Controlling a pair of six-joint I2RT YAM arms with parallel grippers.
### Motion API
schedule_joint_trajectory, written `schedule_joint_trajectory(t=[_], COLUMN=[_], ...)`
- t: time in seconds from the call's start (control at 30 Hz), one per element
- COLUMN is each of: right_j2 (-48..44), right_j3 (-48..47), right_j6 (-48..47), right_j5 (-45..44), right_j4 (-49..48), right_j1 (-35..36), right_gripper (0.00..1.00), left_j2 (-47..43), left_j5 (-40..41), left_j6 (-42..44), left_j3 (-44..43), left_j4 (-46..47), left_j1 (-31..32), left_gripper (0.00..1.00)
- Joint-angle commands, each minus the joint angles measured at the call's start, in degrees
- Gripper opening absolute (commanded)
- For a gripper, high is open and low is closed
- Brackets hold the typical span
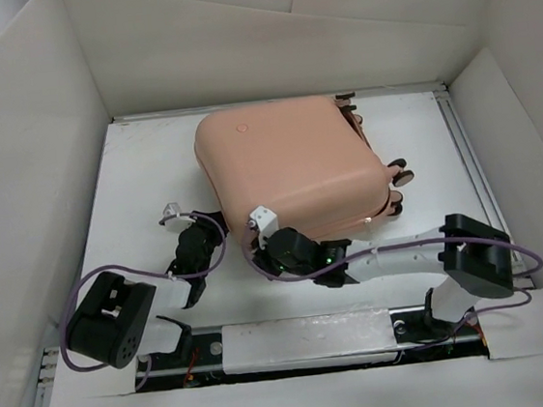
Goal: Pack the luggage
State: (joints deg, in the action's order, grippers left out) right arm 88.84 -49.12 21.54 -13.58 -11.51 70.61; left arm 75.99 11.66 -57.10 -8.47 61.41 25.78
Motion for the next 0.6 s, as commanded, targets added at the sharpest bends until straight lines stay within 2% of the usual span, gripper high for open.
schedule_joint_trajectory(t=[0.0, 0.03, 0.07, 0.1, 0.17, 0.2, 0.23, 0.3, 0.37, 0.4, 0.43, 0.5, 0.57], right_j2=[5.1, 5.1, 3.5, -1.3, -8.0, -11.9, -19.9, -27.8, -37.4, -39.9, -41.8, -46.3, -47.8], right_j3=[-14.9, -14.9, -12.6, -10.2, -5.2, 0.5, 3.3, 10.1, 13.8, 15.3, 17.8, 20.0, 22.1], right_j6=[4.9, 4.3, 4.3, 4.3, 4.3, 5.2, 6.1, 11.1, 18.2, 21.2, 24.3, 29.3, 30.2], right_j5=[13.7, 14.5, 13.7, 12.5, 8.3, 3.0, 0.1, -8.5, -12.1, -13.9, -17.7, -19.5, -20.1], right_j4=[-11.3, -10.6, -10.6, -9.7, -5.9, -1.6, 0.9, 8.0, 18.8, 22.3, 28.9, 32.4, 33.3], right_j1=[1.7, 1.2, 1.2, 1.8, 1.8, 2.3, 2.3, 1.5, -0.8, -3.6, -4.8, -8.6, -11.6], right_gripper=[0.04, 0.13, 0.26, 0.49, 0.57, 0.61, 0.61, 0.59, 0.48, 0.42, 0.29, 0.25, 0.22], left_j2=[-4.3, -4.8, -5.9, -6.5, -7.2, -7.8, -7.8, -8.3, -8.3, -8.3, -8.3, -8.8, -9.4], left_j5=[-10.3, -10.3, -10.3, -10.3, -10.3, -10.3, -10.3, -10.9, -10.9, -10.9, -10.9, -10.9, -10.9], left_j6=[-2.3, -1.7, -1.2, -1.2, 0.0, 0.5, 1.2, 2.0, 2.0, 2.0, 2.0, 2.0, 2.0], left_j3=[1.8, 1.8, 1.8, 1.8, 1.8, 1.8, 1.3, 1.3, 1.3, 1.8, 1.8, 3.0, 3.0], left_j4=[7.8, 6.7, 6.1, 6.1, 4.0, 3.3, 3.3, 2.6, 2.6, 2.6, 2.6, 3.1, 3.1], left_j1=[3.9, 3.9, 3.9, 3.9, 3.9, 3.9, 3.9, 3.9, 3.9, 3.9, 3.9, 3.9, 4.5], left_gripper=[0.0, 0.0, 0.0, 0.0, 0.0, 0.0, 0.0, 0.0, 0.0, 0.0, 0.0, 0.0, 0.0])
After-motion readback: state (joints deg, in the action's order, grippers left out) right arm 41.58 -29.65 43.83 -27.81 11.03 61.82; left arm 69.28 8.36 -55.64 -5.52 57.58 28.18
